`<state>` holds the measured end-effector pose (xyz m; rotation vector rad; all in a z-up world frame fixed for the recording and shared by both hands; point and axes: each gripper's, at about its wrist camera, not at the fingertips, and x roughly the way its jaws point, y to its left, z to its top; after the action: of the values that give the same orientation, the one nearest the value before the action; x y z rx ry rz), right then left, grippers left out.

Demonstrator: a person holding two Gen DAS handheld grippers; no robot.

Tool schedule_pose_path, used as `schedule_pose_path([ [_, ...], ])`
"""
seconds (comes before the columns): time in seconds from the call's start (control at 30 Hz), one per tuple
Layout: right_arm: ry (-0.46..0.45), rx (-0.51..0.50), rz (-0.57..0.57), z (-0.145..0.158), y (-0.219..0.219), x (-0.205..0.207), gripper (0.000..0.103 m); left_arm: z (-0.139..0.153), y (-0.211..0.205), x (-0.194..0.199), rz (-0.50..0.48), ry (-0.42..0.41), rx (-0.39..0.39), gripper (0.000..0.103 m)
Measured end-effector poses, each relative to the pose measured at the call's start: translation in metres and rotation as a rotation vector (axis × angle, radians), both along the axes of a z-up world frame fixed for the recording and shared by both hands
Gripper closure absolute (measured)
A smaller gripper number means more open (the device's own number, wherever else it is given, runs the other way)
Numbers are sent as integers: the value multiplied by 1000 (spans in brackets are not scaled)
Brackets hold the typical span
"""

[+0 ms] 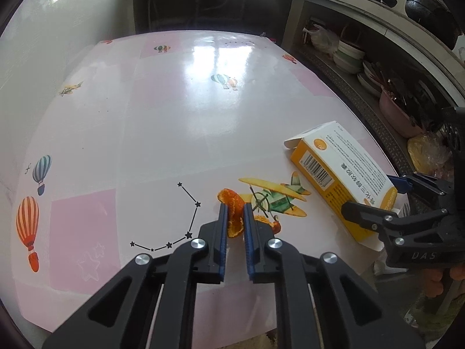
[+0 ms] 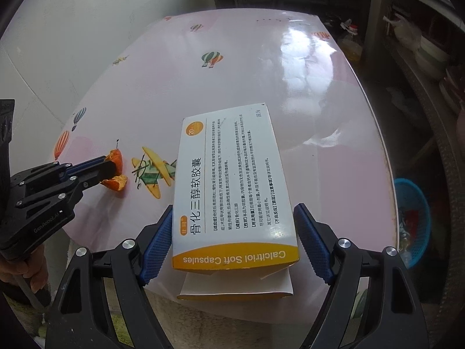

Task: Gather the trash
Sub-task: 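Grasp the orange peel with the left tool while the right tool holds the medicine box, then carry the orange peel and medicine box over the wastebasket and open both tools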

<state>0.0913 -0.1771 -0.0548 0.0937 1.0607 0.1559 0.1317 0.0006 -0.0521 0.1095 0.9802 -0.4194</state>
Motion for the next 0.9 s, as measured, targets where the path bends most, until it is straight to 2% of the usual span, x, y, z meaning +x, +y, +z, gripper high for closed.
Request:
schedule_pose_path([
  [0.07,-4,-4,-4,0,0,0,32,1,-2,-1,-6,-10,7,93],
  [0.3,-21,25,-29,5,-8,-1,34,9,-6,-6,-15,-34,4,94],
  [0.63,-69,144,-77,22,-27,-7,34,32,-10,-11,-40,-73,-28,94],
  [0.77,-118,179,-109,34,-43,-15,34,48,-25,-12,-73,-98,-40,94],
  [0.9,-174,205,-184,48,-77,-29,34,66,-52,-11,-133,-113,-69,94],
])
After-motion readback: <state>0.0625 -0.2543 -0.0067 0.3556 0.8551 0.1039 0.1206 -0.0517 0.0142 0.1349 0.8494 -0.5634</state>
